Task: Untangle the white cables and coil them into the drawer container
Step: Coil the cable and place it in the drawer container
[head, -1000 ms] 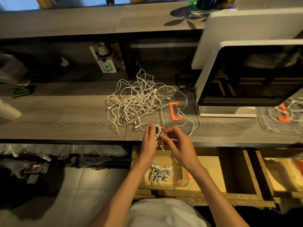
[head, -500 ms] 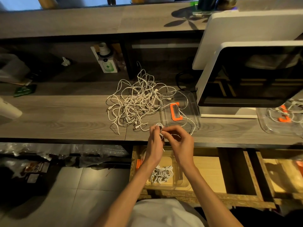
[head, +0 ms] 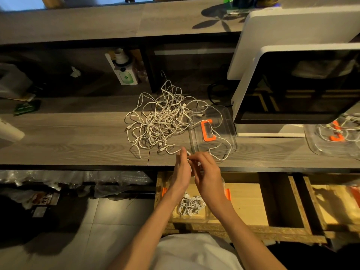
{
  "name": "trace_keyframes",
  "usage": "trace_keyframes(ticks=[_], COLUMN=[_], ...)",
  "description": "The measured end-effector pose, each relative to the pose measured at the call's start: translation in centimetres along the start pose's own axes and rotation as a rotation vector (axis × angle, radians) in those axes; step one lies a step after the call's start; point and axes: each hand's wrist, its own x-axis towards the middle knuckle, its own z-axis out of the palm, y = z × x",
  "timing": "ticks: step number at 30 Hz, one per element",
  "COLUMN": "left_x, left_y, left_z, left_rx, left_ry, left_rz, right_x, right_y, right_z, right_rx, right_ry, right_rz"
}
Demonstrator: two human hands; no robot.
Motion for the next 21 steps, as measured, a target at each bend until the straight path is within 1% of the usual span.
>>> trace_keyframes(ticks=[3,5,6,8,12,16,21], left_x=[-0.4,-0.5,-0.4,-0.2,0.5,1.0,1.0], left_y=[0.3,0.3,0.0,-0.5,-0.5,-0.6,-0.7], left_z=[0.2,0.1,0.0,-0.1,-0.7,-1.5,-2.2], left_rx=[0.11,0.227,0.246,0.229,0.121,-0.085,-0.071], left_ry=[0.061,0.121,0.146,0.187,0.224,0.163,-0.008], left_rz=[0.046,0.071,0.074,0.072,0.048,-0.105,-0.182], right_x=[-0.3,-0.3,-0.3,-0.2,0.1,-0.2,-1.0], right_y=[0.5,0.2,0.0,0.0,0.5,0.5,1.1], right_z=[0.9,1.3,1.5,1.8,2.0,2.1,1.3], right_rx=[-0.051,-0.007,0.02,0.032,0.013,0.081,0.175], right_ry=[-0.015,-0.032,-0.041,-0.054,-0.103,-0.109,-0.017], right_rz=[0.042,0.063,0.074,0.095,0.125,0.217,0.286])
